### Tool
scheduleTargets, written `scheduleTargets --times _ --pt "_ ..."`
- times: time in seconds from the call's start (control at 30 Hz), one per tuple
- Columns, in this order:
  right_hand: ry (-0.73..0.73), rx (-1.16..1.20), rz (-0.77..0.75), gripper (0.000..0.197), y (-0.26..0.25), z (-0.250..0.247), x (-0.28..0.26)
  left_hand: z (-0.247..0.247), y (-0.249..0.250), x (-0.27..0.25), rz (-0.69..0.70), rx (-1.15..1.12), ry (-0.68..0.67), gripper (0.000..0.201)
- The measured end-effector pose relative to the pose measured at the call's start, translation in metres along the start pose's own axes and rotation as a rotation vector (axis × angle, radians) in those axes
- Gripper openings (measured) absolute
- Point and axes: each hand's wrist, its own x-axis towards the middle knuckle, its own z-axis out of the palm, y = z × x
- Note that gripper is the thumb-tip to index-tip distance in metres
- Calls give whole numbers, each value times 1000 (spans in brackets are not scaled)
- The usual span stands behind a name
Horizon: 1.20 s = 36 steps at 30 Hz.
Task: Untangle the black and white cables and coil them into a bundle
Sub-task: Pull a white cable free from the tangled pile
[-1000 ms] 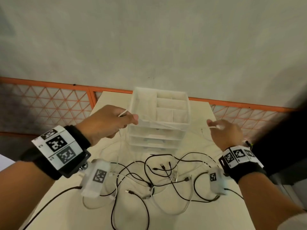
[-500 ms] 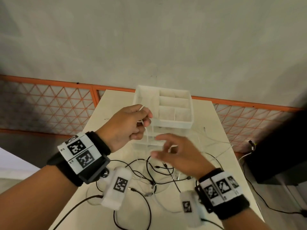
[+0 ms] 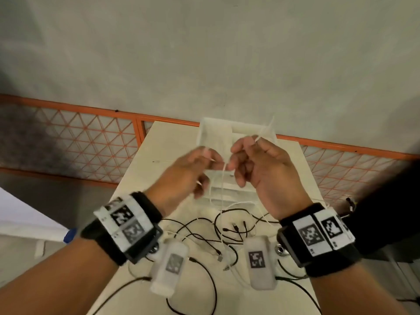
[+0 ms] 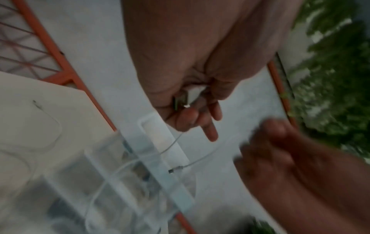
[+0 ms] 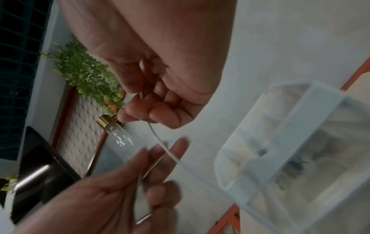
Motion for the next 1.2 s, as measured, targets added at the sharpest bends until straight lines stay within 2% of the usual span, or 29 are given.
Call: scheduleTargets --times 0.07,0.13,0.27,0.33,0.4,0.5,0.53,0.57,0.6,0.63,0.67,0.7,0.73,0.77,0.8,0.87,1.03,1.2 --pt "85 13 -29 30 -6 13 11 19 -15 1 -2 7 -143 30" --pt "233 37 -83 32 -16 12 22 19 -37 6 -64 -17 -166 32" --pt "640 53 -117 34 -23 -25 35 -14 -82 14 -258 123 -19 32" --pt "827 45 -38 34 -11 -50 38 -29 -92 16 -323 97 52 32" --pt "933 23 136 33 8 -69 38 -38 -86 19 -317 -22 91 32" --pt "840 -190 499 24 47 -82 26 -42 -55 24 -209 -122 51 28" --pt "789 -309 572 13 56 -80 19 -41 -43 25 -165 -115 23 28" --pt "787 -432 569 21 61 -75 11 -39 -33 25 -126 -88 -7 28" --pt "816 -547 492 36 63 -69 4 -36 -24 25 -97 -48 -40 28" --pt "800 -635 366 41 57 -55 -2 -33 -17 24 -77 -7 -77 29" --pt "690 -711 231 42 52 -40 -5 -29 -11 23 -60 23 -117 29" --pt "489 -760 141 43 45 -23 -7 -24 -5 23 -43 39 -155 30" --pt "294 -816 51 37 40 -7 -7 -19 -1 24 -26 39 -184 31" --pt "176 -878 13 23 38 4 -6 -16 2 25 -13 25 -201 31" --pt "131 -893 -33 6 38 9 -2 -13 3 27 -3 5 -206 32" --pt "184 -868 -94 23 39 1 7 -12 1 29 7 -37 -194 35" --pt "365 -858 -59 24 23 -34 17 -14 -22 26 -52 -20 -183 37" --pt "484 -889 -17 28 16 -67 20 -13 -43 19 -119 -66 -260 37"
